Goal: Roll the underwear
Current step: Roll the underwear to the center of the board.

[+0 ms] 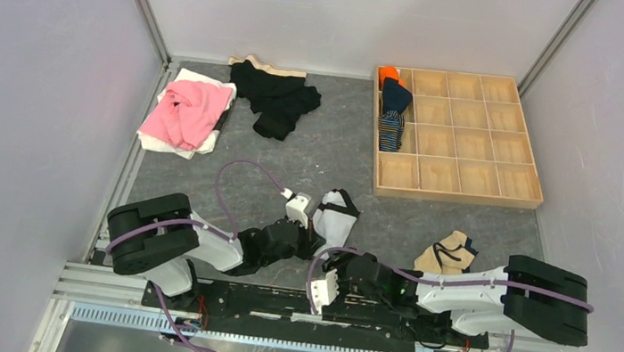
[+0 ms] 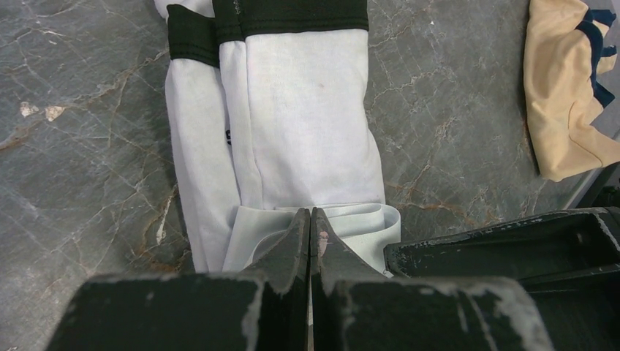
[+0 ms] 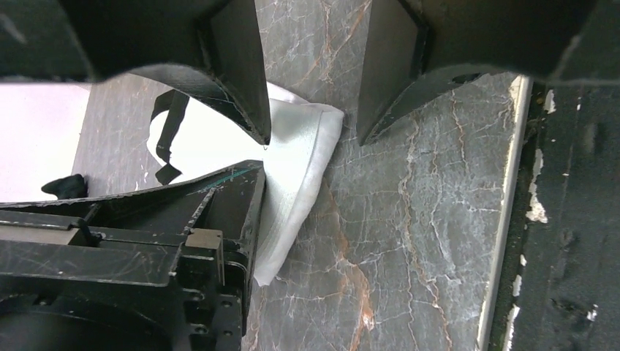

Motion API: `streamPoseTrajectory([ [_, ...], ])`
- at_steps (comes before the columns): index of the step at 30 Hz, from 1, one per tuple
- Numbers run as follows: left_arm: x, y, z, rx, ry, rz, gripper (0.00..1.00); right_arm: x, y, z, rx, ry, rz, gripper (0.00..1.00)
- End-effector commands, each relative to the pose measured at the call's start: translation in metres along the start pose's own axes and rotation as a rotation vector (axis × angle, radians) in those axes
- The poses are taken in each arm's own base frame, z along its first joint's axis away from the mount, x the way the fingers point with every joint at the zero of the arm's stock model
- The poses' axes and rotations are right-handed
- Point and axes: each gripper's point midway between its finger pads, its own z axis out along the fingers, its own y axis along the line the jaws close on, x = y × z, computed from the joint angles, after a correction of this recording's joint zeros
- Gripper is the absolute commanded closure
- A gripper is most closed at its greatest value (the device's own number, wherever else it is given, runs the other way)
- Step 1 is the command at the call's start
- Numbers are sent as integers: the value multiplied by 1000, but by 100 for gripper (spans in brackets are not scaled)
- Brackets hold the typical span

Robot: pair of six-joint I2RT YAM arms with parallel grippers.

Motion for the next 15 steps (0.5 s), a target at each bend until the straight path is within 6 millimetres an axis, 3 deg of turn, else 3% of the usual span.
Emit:
streamPoseTrajectory([
  [1, 47, 41, -10, -129, 180, 53, 98, 12, 3, 2, 6, 61, -21, 48],
  [8, 49, 42, -10, -129, 186, 54, 98, 34, 7, 1, 38, 137, -28, 63],
  [15, 45, 40, -12, -121, 173, 30, 98, 33, 5, 3, 48, 131, 17, 93],
])
